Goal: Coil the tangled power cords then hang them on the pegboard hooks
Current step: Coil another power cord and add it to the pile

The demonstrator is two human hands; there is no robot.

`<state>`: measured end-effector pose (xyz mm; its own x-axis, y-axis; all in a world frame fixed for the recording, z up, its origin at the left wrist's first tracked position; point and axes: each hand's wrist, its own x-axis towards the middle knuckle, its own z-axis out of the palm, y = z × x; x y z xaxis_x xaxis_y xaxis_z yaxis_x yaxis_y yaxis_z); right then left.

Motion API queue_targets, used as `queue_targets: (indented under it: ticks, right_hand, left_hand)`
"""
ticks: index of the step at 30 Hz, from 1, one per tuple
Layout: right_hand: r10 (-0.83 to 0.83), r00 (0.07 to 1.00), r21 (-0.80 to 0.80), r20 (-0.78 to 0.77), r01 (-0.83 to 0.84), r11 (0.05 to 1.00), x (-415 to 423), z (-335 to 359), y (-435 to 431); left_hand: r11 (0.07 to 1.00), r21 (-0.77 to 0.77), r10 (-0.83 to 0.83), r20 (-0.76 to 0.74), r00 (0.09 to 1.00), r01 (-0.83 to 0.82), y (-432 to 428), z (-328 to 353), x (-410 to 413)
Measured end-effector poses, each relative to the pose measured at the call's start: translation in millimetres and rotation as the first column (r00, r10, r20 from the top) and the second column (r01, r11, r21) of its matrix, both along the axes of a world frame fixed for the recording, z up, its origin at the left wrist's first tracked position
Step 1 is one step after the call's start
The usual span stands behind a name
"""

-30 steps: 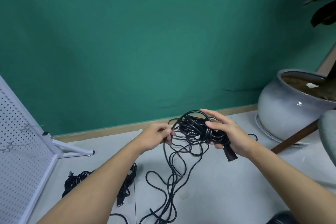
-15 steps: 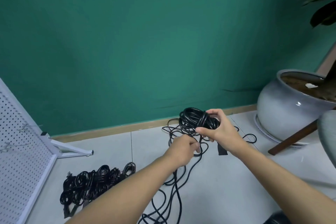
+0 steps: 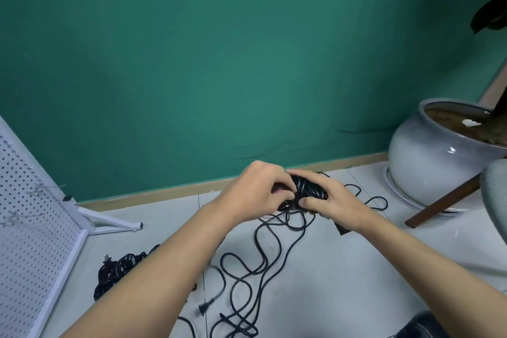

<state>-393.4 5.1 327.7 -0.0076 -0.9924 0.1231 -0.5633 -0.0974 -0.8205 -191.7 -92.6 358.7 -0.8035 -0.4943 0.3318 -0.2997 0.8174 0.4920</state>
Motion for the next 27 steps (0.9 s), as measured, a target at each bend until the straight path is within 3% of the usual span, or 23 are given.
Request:
queue_targets:
  ticks: [3, 6, 9, 16, 21, 24, 27]
  right_hand:
    - [0.047, 0.998, 0.020, 0.043, -0.048, 0.999, 14, 7, 1]
    - [0.079, 0.995, 0.041, -0.058, -0.076, 0.996, 26, 5, 3]
    - [0.100, 0.993, 0.040, -0.062, -0.098, 0.994, 27, 1, 1]
    - [0.056, 0.979, 0.098, 0.197, -0.076, 0.992, 19, 10, 6]
    - [0.014, 0.915, 0.077, 0.403, -0.048, 0.996, 12, 20, 8]
    - [-0.018, 0.867, 0.089, 0.498, -0.030, 0.996, 4, 20, 7]
    - [-0.040, 0.813, 0.106, 0.581, -0.026, 0.994, -3, 17, 5]
  left_hand:
    - [0.993, 0.117, 0.032, -0.116, 0.993, -0.018, -3, 3, 5]
    - [0.978, 0.207, 0.029, -0.103, 0.994, -0.007, -3, 2, 4]
    - [0.956, 0.285, 0.110, -0.119, 0.987, -0.072, -6, -2, 4]
    - [0.835, 0.541, 0.219, -0.166, 0.961, -0.097, -19, -26, 14]
    - [0.623, 0.758, 0.422, -0.119, 0.899, -0.192, -22, -38, 20]
    - [0.545, 0.818, 0.357, -0.031, 0.933, -0.181, -26, -49, 23]
    - [0.582, 0.796, 0.210, 0.048, 0.976, -0.164, -17, -60, 17]
